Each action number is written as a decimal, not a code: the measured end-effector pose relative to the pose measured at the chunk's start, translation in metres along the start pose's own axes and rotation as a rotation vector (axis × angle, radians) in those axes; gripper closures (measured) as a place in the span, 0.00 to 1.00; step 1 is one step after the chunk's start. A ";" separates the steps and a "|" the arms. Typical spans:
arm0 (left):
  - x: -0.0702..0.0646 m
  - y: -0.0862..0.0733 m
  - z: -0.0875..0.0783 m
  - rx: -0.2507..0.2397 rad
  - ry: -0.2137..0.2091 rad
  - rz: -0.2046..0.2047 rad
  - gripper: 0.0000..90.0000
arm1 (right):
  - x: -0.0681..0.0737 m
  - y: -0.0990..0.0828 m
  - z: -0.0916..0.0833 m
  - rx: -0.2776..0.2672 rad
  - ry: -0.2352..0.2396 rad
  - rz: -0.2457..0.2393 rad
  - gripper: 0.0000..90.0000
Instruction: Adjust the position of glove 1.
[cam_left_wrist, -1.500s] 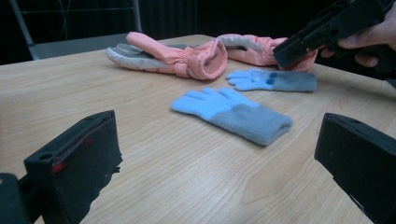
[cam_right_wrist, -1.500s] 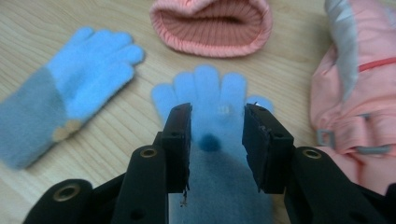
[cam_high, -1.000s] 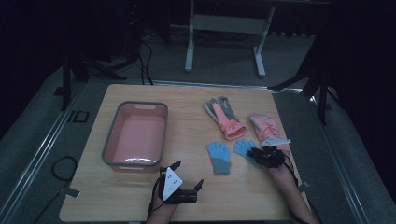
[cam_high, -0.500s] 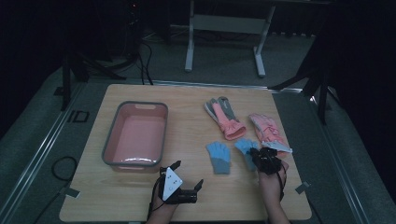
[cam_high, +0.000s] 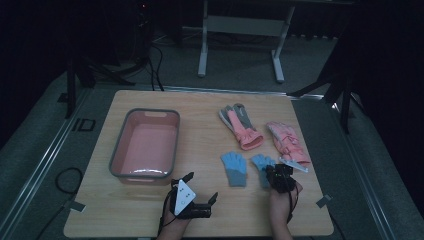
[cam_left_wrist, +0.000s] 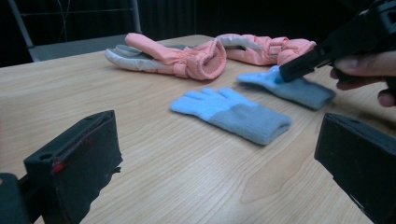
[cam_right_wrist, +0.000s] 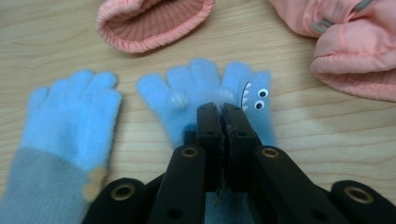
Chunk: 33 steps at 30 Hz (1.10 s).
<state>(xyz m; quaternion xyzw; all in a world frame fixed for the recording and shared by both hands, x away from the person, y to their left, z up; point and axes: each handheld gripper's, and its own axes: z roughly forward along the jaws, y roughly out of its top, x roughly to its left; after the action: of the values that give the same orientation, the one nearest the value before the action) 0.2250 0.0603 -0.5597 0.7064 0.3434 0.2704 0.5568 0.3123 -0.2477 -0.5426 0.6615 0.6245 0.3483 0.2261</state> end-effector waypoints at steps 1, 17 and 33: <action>0.000 0.000 0.000 0.000 0.000 0.001 0.00 | 0.001 -0.001 0.002 -0.006 -0.007 0.000 0.96; 0.000 0.000 0.000 -0.001 -0.004 0.002 0.00 | 0.000 0.008 -0.008 -0.037 0.121 -0.113 0.72; 0.001 0.000 0.000 -0.002 0.002 -0.010 0.00 | -0.059 0.061 -0.018 -0.001 0.393 -0.567 0.73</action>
<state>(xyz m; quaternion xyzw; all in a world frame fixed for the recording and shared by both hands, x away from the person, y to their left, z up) 0.2253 0.0608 -0.5598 0.7038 0.3472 0.2689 0.5584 0.3408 -0.3154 -0.4964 0.3818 0.8150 0.3926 0.1893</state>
